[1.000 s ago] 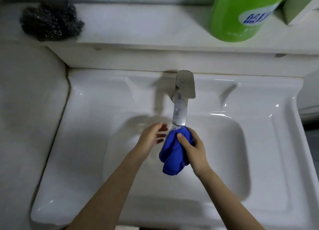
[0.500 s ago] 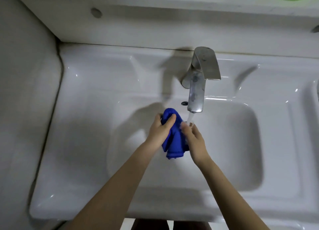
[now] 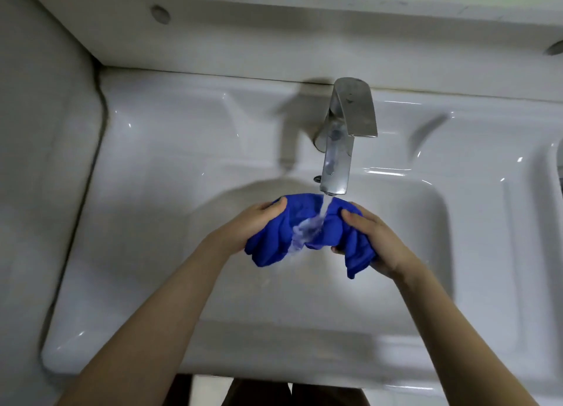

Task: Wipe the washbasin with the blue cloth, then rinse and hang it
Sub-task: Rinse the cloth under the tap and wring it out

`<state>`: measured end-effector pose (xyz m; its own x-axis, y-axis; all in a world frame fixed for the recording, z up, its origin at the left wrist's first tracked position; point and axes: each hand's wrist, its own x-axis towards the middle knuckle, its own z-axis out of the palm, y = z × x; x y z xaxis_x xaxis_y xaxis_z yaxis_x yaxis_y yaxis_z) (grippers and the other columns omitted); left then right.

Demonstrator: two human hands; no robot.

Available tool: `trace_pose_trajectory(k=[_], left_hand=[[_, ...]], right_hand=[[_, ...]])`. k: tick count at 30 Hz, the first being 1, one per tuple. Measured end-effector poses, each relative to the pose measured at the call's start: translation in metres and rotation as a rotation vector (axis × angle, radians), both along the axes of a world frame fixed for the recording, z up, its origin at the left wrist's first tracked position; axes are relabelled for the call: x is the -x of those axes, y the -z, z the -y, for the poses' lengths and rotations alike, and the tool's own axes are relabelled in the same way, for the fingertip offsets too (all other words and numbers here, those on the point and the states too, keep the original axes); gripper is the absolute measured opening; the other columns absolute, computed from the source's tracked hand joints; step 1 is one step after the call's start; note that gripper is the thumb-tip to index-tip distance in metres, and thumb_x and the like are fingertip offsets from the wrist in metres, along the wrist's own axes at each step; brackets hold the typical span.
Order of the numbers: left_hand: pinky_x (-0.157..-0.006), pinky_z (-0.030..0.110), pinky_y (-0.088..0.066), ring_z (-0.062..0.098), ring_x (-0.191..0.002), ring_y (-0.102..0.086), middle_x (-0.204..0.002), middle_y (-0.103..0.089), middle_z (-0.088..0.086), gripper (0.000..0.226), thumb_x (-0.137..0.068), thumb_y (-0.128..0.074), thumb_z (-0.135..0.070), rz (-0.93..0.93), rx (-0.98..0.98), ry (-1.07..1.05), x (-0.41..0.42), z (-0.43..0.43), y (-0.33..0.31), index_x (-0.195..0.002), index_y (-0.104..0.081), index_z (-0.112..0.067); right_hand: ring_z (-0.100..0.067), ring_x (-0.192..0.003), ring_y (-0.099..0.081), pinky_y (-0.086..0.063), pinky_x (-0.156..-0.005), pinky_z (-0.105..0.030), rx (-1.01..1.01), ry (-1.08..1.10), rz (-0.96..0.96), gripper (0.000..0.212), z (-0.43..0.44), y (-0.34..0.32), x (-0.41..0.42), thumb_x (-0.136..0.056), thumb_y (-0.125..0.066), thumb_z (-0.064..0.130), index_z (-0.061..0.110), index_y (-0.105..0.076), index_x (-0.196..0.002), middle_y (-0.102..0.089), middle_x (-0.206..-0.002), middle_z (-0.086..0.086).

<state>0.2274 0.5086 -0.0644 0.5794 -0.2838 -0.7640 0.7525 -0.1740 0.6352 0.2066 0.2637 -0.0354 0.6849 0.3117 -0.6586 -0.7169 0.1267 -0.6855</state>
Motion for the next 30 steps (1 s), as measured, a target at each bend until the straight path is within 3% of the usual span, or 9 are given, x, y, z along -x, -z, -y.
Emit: trace_pose_trajectory(k=[2, 5, 7, 9, 12, 15, 21, 25, 30], left_hand=[[-0.094, 0.032, -0.049, 0.015, -0.103, -0.068, -0.110, -0.073, 0.004, 0.051, -0.096, -0.035, -0.060, -0.038, 0.038, -0.033, 0.011, 0.012, 0.008, -0.117, -0.065, -0.024], [-0.099, 0.032, -0.045, 0.018, -0.106, -0.066, -0.109, -0.072, 0.012, 0.070, -0.098, -0.027, -0.062, -0.166, 0.246, -0.242, 0.023, 0.041, 0.015, -0.112, -0.067, -0.007], [-0.083, 0.027, -0.049, 0.016, -0.078, -0.070, -0.076, -0.072, 0.009, 0.079, -0.095, -0.028, -0.065, -0.278, 0.352, -0.402, 0.018, 0.054, 0.016, -0.072, -0.071, -0.002], [-0.062, 0.025, -0.047, 0.013, -0.051, -0.062, -0.050, -0.057, 0.001, 0.071, -0.092, -0.038, -0.065, -0.338, 0.358, -0.563, 0.015, 0.070, 0.020, -0.049, -0.058, -0.014], [-0.069, 0.028, -0.055, 0.017, -0.067, -0.067, -0.072, -0.068, 0.005, 0.050, -0.095, -0.044, -0.054, -0.325, 0.337, -0.665, 0.027, 0.099, 0.015, -0.081, -0.070, -0.013], [-0.096, 0.038, -0.051, 0.024, -0.093, -0.064, -0.100, -0.066, 0.012, 0.039, -0.096, -0.048, -0.044, -0.350, 0.269, -0.743, 0.040, 0.109, 0.018, -0.109, -0.065, -0.011], [-0.054, 0.023, -0.044, 0.016, -0.049, -0.057, -0.050, -0.058, 0.002, 0.037, -0.096, -0.044, -0.030, -0.341, 0.193, -0.834, 0.020, 0.088, 0.019, -0.065, -0.055, -0.012], [-0.060, 0.027, -0.045, 0.018, -0.058, -0.054, -0.061, -0.057, 0.005, 0.031, -0.094, -0.049, -0.027, -0.310, 0.051, -0.731, 0.024, 0.111, 0.006, -0.068, -0.057, -0.011], [-0.061, 0.025, -0.043, 0.018, -0.052, -0.048, -0.055, -0.049, 0.002, 0.029, -0.079, -0.063, -0.029, -0.294, 0.068, -0.820, 0.008, 0.087, 0.018, -0.057, -0.048, -0.016]], right_hand=[[-0.021, -0.086, -0.068, -0.055, -0.071, -0.032, 0.021, -0.010, 0.027, 0.029, -0.008, -0.005, -0.006, -0.100, -0.050, 0.029, 0.009, -0.061, -0.118, -0.071, -0.101, -0.012], [-0.016, -0.067, -0.061, -0.049, -0.064, -0.029, 0.383, -0.123, 0.220, 0.047, -0.035, -0.004, -0.003, -0.097, -0.054, 0.044, -0.002, -0.057, -0.091, -0.063, -0.075, -0.013], [-0.019, -0.062, -0.061, -0.051, -0.060, -0.036, 0.501, -0.173, 0.310, 0.054, -0.064, 0.002, 0.015, -0.088, -0.059, 0.054, 0.001, -0.057, -0.078, -0.061, -0.068, -0.012], [-0.018, -0.062, -0.061, -0.050, -0.058, -0.033, 0.756, -0.239, 0.484, 0.044, -0.087, 0.013, 0.024, -0.081, -0.051, 0.063, 0.024, -0.053, -0.061, -0.060, -0.065, -0.004], [-0.025, -0.060, -0.058, -0.048, -0.058, -0.033, 1.028, -0.097, 0.397, 0.047, -0.083, 0.033, -0.013, -0.088, -0.050, 0.055, 0.019, -0.053, -0.059, -0.058, -0.060, -0.005], [-0.021, -0.062, -0.054, -0.046, -0.058, -0.029, 0.970, -0.196, 0.230, 0.039, -0.069, 0.054, -0.035, -0.093, -0.054, 0.037, 0.017, -0.046, -0.060, -0.051, -0.059, 0.001], [-0.022, -0.051, -0.054, -0.046, -0.051, -0.031, 0.889, -0.217, 0.357, 0.033, -0.087, 0.027, 0.014, -0.084, -0.055, 0.033, 0.017, -0.050, -0.056, -0.055, -0.057, -0.004], [-0.020, -0.051, -0.043, -0.039, -0.055, -0.032, 0.842, 0.023, 0.139, 0.025, -0.065, 0.057, -0.038, -0.080, -0.052, 0.009, 0.005, -0.044, -0.056, -0.046, -0.054, -0.006], [-0.021, -0.052, -0.054, -0.045, -0.050, -0.025, 0.733, -0.118, 0.359, 0.032, -0.082, 0.021, 0.024, -0.084, -0.059, 0.031, 0.016, -0.053, -0.057, -0.058, -0.062, -0.006]])
